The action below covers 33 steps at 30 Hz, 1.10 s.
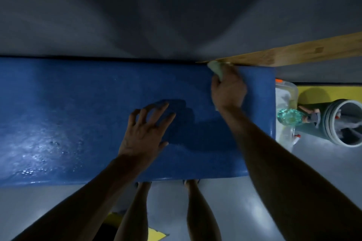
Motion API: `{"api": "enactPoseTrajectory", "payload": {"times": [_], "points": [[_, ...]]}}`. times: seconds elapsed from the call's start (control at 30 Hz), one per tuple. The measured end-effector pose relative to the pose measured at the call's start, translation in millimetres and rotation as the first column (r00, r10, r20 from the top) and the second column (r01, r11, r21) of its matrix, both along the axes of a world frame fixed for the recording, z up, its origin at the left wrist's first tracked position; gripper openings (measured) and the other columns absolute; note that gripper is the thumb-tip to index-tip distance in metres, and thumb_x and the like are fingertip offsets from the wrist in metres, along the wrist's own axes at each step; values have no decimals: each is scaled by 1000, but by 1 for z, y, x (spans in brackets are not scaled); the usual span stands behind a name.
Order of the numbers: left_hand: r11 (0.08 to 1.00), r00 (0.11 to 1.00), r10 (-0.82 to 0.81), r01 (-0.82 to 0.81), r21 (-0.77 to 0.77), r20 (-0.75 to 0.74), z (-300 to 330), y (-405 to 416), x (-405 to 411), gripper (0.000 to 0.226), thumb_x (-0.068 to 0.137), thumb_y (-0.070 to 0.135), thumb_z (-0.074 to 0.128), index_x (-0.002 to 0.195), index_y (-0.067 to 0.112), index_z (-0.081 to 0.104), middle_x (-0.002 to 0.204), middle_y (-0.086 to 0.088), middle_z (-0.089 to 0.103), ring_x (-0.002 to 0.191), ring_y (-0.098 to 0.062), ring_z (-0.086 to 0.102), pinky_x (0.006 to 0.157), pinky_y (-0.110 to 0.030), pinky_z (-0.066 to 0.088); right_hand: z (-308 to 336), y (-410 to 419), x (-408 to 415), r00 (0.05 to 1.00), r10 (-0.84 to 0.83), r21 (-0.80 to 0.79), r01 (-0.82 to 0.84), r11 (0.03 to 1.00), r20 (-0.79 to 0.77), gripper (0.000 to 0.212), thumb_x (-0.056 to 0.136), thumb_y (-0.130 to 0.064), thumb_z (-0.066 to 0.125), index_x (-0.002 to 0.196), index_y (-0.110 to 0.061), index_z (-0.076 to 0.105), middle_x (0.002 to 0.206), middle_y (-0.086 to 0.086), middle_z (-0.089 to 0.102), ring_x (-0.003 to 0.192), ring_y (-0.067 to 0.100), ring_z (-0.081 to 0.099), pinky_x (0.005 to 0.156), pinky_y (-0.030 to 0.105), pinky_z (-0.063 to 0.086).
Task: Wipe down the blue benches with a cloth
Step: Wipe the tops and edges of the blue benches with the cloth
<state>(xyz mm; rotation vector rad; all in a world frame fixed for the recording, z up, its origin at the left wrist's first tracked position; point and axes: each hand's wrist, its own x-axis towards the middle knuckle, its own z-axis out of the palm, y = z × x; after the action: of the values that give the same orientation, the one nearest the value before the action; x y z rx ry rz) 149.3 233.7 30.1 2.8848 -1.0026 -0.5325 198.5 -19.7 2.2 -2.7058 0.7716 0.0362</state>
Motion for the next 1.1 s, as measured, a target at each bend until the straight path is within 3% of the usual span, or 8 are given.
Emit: {"api": "enactPoseTrajectory", "payload": {"times": [0.17, 0.3, 0.5, 0.67, 0.73, 0.83, 0.97, 1.1], "points": [[996, 997, 81, -82, 40, 14, 3, 43, 19, 100, 58, 53, 83, 145, 21, 43, 154, -7, 33, 132, -36, 37, 101, -54, 34, -2, 108, 33, 943, 328, 96, -321, 942, -60, 28, 94, -29, 48, 119, -17, 55, 132, 2, 51, 102, 27, 60, 73, 40, 52], [989, 993, 119, -117, 93, -10, 1, 60, 28, 106, 60, 60, 80, 148, 18, 38, 156, -9, 31, 135, -38, 34, 102, -54, 31, 1, 77, 33, 864, 492, 48, -489, 871, -106, 35, 95, -28, 46, 129, -21, 51, 133, 1, 47, 94, 33, 61, 67, 37, 44], [985, 989, 134, -126, 122, -59, -3, 62, 32, 108, 63, 69, 72, 151, 20, 31, 158, -4, 27, 138, -35, 30, 106, -51, 28, 10, -24, -5, 951, 289, -116, -301, 946, -115, 38, 90, -24, 48, 128, -20, 53, 126, 8, 52, 90, 39, 60, 68, 37, 41], [984, 986, 148, -138, 115, -79, -4, 65, 32, 107, 65, 69, 71, 152, 23, 29, 162, 0, 20, 138, -32, 28, 108, -50, 24, -2, 64, 6, 994, -112, 5, 112, 994, 1, 43, 89, -24, 56, 131, -17, 57, 138, 7, 55, 110, 34, 60, 89, 43, 47], [983, 985, 150, -140, 118, -81, -6, 64, 32, 107, 65, 69, 70, 152, 24, 27, 162, 1, 19, 139, -31, 27, 109, -49, 23, -2, 118, 20, 999, -13, 74, 10, 997, 42, 41, 86, -24, 58, 127, -21, 60, 138, 3, 56, 110, 31, 62, 90, 43, 50], [983, 984, 161, -154, 98, -75, -6, 66, 31, 107, 63, 68, 72, 151, 26, 28, 159, 1, 26, 137, -31, 27, 108, -50, 25, 1, 181, 35, 952, 305, 63, -305, 950, 16, 29, 87, -24, 57, 115, -21, 64, 129, 1, 58, 91, 28, 65, 70, 35, 48], [983, 985, 155, -146, 110, -81, -8, 66, 33, 109, 64, 69, 70, 152, 25, 24, 160, 2, 22, 139, -31, 28, 110, -50, 22, 5, 160, 37, 859, 512, -6, -512, 859, 8, 34, 89, -27, 56, 123, -25, 61, 128, -3, 58, 80, 28, 64, 62, 32, 47], [986, 986, 148, -140, 93, -79, -11, 70, 32, 107, 65, 70, 70, 152, 25, 27, 162, 2, 19, 139, -32, 28, 109, -52, 22, 5, 62, 19, 951, 298, -63, -304, 951, -84, 40, 91, -28, 49, 131, -29, 53, 128, 3, 57, 92, 36, 63, 74, 39, 51]]}}
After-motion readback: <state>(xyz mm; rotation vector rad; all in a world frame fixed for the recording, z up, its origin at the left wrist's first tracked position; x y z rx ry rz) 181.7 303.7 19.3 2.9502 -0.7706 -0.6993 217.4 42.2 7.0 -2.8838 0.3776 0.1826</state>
